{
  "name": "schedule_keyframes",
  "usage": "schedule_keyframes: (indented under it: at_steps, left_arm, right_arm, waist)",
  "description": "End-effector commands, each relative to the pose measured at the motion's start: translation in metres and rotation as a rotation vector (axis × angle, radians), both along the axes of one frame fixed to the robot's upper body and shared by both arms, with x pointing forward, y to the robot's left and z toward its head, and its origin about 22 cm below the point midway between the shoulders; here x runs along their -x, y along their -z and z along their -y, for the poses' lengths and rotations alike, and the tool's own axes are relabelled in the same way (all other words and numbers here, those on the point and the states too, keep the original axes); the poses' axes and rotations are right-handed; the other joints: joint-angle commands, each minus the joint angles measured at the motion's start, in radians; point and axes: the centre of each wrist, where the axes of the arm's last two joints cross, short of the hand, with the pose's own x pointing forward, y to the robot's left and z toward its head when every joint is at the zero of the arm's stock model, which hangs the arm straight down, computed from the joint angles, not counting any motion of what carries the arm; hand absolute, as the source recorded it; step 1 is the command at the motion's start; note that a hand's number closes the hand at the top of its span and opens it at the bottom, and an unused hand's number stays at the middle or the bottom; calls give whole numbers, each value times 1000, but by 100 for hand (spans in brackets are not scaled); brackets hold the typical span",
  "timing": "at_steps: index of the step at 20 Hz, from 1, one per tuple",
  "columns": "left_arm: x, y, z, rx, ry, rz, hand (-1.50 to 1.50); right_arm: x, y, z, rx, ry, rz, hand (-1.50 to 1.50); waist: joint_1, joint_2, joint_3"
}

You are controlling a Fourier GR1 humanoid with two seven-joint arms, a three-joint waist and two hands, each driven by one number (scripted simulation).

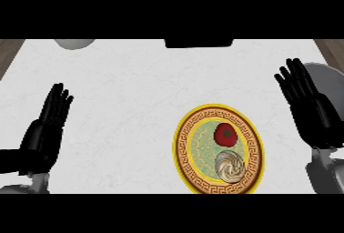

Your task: Pick the cupcake from the plate and place it in the pan

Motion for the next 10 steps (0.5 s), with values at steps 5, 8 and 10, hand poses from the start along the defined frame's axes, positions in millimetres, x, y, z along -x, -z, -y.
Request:
schedule_keyframes:
  at_steps: [5,8,10]
  left_arm:
    - [-33,-30,-10,-59,-31,-7,0]
    - [-28,-4,-15,-50,-44,-85,0]
    - [-28,-4,-20,-32,-74,-87,0]
  right_arm:
    - [21,60,-19,135,-469,-118,150]
    - [35,71,17,421,-309,-35,150]
    - [62,78,27,438,-184,100,-150]
  waist:
    - [24,-20,-14]
    - [-2,-26,-17]
    - [-40,-36,-16]
